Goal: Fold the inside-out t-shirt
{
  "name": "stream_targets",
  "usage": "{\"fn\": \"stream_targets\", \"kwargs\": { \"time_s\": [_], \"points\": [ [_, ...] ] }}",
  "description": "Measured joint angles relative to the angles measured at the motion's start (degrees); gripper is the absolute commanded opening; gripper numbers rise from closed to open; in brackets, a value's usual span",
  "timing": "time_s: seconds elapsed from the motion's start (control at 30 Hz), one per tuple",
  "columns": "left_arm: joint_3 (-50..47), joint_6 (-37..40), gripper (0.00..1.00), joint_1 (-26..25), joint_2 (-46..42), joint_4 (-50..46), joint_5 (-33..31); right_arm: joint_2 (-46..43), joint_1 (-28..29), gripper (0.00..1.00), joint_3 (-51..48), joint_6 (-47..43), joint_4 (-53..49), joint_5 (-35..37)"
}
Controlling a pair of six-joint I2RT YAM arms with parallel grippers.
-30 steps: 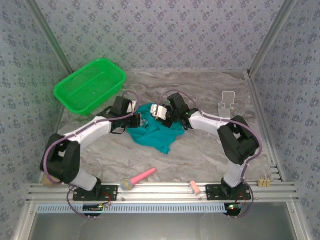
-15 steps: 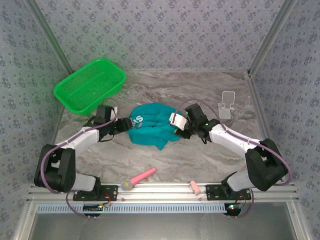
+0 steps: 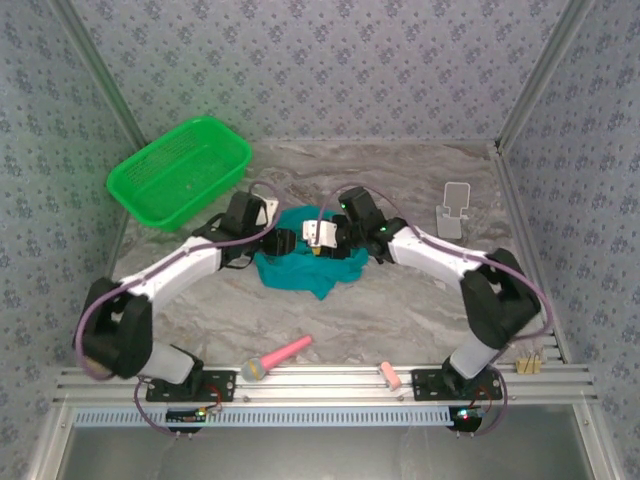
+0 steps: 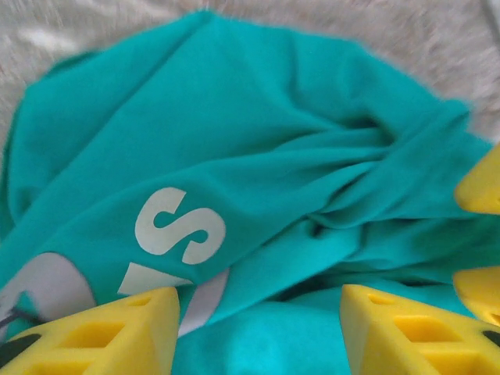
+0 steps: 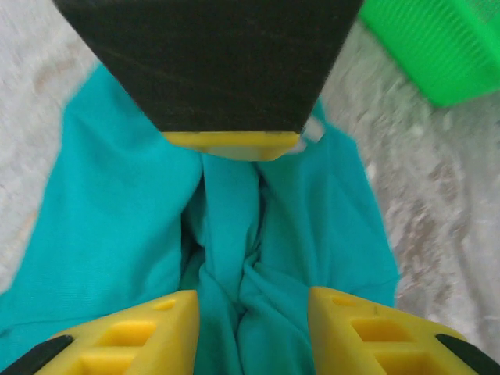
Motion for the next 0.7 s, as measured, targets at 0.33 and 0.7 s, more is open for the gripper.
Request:
{"fn": "stream_targets", "kwargs": {
  "time_s": [0.33, 0.7],
  "points": [
    [4.48, 1.05, 0.0, 0.39, 8.2, -3.54, 1.2, -1.62, -1.97, 0.0, -0.94, 3.98, -0.24, 0.59],
    [-3.1, -10.91, 0.11, 14.05, -15.93, 7.69, 8.79, -26.34, -12.0, 0.1, -8.85, 22.38, 2.27, 0.26]
  ]
}}
